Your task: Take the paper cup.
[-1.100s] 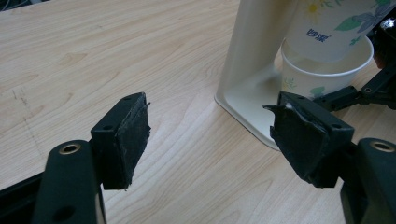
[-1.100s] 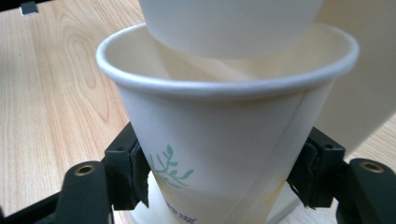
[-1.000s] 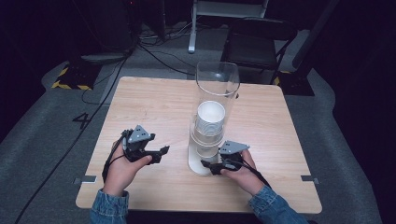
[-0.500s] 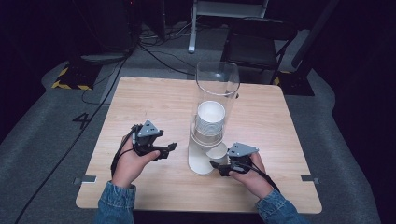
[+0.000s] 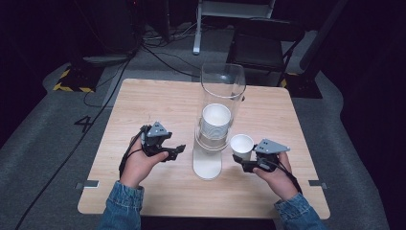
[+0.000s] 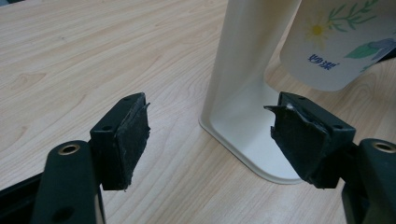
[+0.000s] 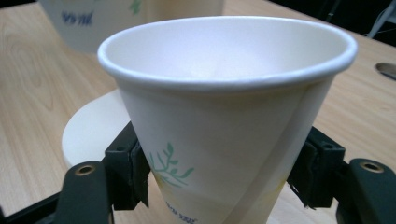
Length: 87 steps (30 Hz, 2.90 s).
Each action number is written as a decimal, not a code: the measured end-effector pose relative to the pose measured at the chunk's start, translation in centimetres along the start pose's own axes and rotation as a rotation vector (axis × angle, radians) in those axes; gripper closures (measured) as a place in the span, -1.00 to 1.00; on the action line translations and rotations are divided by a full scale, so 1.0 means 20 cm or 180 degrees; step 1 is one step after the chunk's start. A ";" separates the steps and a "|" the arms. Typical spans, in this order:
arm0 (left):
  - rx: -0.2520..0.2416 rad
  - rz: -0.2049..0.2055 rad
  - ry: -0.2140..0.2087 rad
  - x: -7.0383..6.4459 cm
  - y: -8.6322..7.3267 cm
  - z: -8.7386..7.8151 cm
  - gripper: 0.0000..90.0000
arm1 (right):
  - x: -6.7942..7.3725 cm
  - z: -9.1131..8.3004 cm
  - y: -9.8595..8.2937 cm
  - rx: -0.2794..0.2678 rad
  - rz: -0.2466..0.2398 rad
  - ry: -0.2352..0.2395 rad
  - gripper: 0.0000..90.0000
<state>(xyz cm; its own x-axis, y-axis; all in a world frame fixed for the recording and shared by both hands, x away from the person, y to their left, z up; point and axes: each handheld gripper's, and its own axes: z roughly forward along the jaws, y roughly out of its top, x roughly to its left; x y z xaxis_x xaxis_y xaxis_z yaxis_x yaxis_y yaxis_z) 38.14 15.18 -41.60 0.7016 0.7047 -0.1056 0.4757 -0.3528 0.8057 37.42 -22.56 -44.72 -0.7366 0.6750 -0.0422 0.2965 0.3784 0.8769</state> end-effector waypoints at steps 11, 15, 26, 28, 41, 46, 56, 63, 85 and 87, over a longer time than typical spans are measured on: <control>-0.0012 -0.0091 0.0078 0.01 -0.04 -0.06 -0.39 | -0.13 -0.08 0.04 -0.0375 0.0437 -0.0202 -0.30; 0.0008 -0.0106 0.0098 0.01 -0.06 -0.08 -0.39 | -0.19 -0.07 0.05 -0.0459 0.0529 -0.0295 -0.31; 0.0002 -0.0198 0.0192 0.02 -0.12 -0.14 -0.39 | -0.34 -0.03 0.00 -0.0399 0.0691 -0.0656 -0.31; 0.0016 -0.0209 0.0230 0.02 -0.13 -0.16 -0.39 | -0.36 -0.01 -0.01 -0.0387 0.0724 -0.0673 -0.31; 0.0034 -0.0287 0.0327 0.04 -0.21 -0.22 -0.39 | -0.44 0.14 -0.08 -0.0135 0.0786 -0.0746 -0.33; 0.0053 -0.0284 0.0306 0.03 -0.21 -0.21 -0.39 | -0.46 0.17 -0.12 -0.0044 0.0811 -0.0746 -0.33; 0.0056 -0.0270 0.0286 0.03 -0.20 -0.20 -0.39 | -0.46 0.20 -0.17 0.0266 0.0894 -0.0704 -0.34; 0.0056 -0.0263 0.0271 0.03 -0.19 -0.19 -0.39 | -0.46 0.20 -0.18 0.0345 0.0901 -0.0692 -0.37; 0.0056 -0.0269 0.0211 0.05 -0.19 -0.19 -0.40 | -0.42 -0.01 -0.07 0.0388 0.0770 -0.0621 -0.64; 0.0063 -0.0277 0.0206 0.05 -0.19 -0.19 -0.40 | -0.41 -0.06 -0.05 0.0324 0.0735 -0.0603 -0.64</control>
<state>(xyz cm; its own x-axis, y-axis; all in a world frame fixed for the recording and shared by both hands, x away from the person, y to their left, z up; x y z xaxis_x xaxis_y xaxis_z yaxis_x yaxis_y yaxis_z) 34.99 19.54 -42.49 0.6217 0.7713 -0.1364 0.5441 -0.3001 0.7835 42.40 -29.24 -44.66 -0.5192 0.8528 0.0559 0.5092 0.2562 0.8216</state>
